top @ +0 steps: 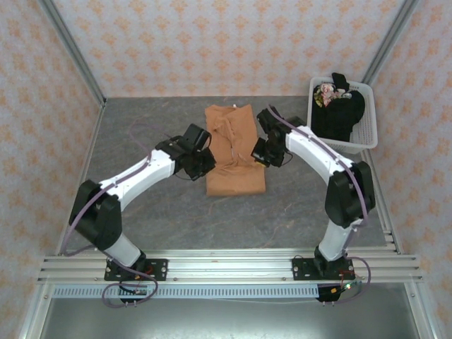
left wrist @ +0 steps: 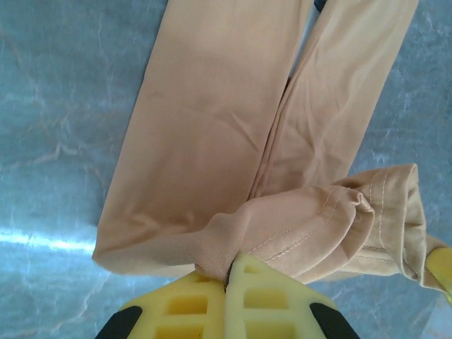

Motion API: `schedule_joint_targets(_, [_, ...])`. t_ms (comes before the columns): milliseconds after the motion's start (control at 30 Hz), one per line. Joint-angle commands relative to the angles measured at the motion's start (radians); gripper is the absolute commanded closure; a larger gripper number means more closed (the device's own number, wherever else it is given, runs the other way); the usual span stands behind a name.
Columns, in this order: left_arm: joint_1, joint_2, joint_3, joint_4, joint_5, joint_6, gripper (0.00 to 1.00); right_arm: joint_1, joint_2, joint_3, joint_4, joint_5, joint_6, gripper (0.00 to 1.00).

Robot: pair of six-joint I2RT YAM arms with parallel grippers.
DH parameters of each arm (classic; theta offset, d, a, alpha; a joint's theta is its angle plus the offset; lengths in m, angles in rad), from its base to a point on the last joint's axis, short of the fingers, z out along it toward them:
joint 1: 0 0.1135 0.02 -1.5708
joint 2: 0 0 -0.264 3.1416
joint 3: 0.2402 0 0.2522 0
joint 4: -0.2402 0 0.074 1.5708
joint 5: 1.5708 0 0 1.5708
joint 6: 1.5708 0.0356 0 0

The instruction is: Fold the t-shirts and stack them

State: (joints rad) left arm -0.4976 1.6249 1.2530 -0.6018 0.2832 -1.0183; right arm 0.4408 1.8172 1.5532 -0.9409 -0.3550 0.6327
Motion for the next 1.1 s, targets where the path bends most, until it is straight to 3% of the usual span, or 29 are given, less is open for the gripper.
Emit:
schedule_joint_targets(0, [0.036,0.061,0.078,-0.027,0.001,0.062,1.0,-0.024,0.069,0.099,-0.025,0.024,-0.055,1.0])
schedule_joint_targets(433, [0.123,0.349,0.321,0.011,0.064,0.152,1.0,-0.076,0.354,0.364,-0.015,-0.03,-0.097,1.0])
schedule_joint_targets(467, [0.126,0.375,0.342,0.018,0.071,0.161,0.96,-0.081,0.376,0.383,-0.016,-0.032,-0.099,1.0])
schedule_joint_targets(533, [0.132,0.43,0.395,0.022,0.085,0.179,0.7,-0.093,0.425,0.436,-0.022,-0.049,-0.113,0.73])
schedule_joint_targets(600, [0.136,0.441,0.419,0.01,0.054,0.192,0.52,-0.098,0.44,0.475,-0.026,-0.05,-0.13,0.51])
schedule_joint_targets(667, [0.142,0.408,0.397,0.005,0.015,0.177,0.4,-0.1,0.43,0.506,-0.045,-0.034,-0.153,0.4])
schedule_joint_targets(733, [0.143,0.331,0.319,0.028,-0.017,0.148,0.36,-0.103,0.398,0.507,-0.068,-0.027,-0.168,0.36])
schedule_joint_targets(867, [0.138,0.127,0.072,0.08,-0.043,0.041,0.36,-0.104,0.265,0.343,-0.05,-0.015,-0.164,0.35])
schedule_joint_targets(1067, [0.062,-0.042,-0.277,0.238,0.068,-0.156,0.38,-0.096,-0.024,-0.151,0.151,-0.086,-0.078,0.35])
